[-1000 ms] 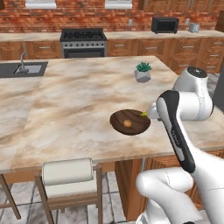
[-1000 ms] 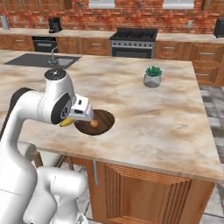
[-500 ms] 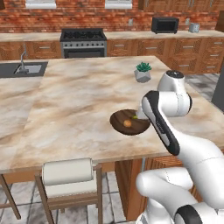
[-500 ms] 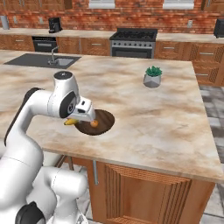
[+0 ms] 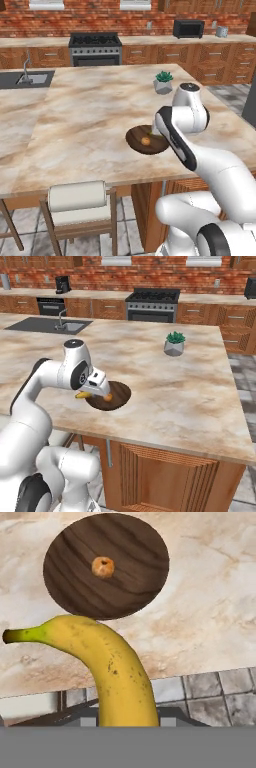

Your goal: Retrieve the tangerine and banana from the fridge and place them into the bowl on the dining table.

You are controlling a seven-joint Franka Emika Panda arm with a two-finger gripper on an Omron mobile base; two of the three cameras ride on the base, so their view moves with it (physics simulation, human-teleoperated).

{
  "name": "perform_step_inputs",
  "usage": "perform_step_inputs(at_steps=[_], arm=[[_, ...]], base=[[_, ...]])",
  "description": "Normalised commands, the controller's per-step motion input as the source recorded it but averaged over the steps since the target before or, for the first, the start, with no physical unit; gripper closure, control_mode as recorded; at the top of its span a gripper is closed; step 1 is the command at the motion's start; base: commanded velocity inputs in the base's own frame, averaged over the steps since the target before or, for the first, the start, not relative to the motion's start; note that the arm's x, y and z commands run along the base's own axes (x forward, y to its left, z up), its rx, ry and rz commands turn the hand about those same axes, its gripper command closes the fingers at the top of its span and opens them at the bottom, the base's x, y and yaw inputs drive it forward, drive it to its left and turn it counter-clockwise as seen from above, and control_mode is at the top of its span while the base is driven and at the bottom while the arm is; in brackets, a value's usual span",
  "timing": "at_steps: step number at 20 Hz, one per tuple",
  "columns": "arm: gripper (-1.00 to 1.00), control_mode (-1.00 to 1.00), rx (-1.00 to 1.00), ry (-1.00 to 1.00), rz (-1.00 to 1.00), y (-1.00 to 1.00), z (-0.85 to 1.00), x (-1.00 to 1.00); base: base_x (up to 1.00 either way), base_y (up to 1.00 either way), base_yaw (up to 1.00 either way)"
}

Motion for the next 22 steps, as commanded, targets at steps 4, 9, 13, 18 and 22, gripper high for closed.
perform_step_inputs(at_steps=[4, 9, 13, 18, 22], arm=[[1.00, -1.00, -0.02, -0.02, -0.13, 0.00, -0.23, 0.19], [1.00, -1.00, 0.00, 0.00, -0.11, 0.00, -0.20, 0.32], [1.00, -1.00, 0.00, 0.00, -0.07, 0.00, -0.18, 0.37], [1.00, -1.00, 0.00, 0.00, -0.01, 0.00, -0.13, 0.34], [1.00, -1.00, 0.00, 0.00, 0.00, -0.01, -0.15, 0.31]], base=[[0.00, 0.00, 0.00], [0.00, 0.00, 0.00], [0.00, 0.00, 0.00], [0.00, 0.00, 0.00], [0.00, 0.00, 0.00]])
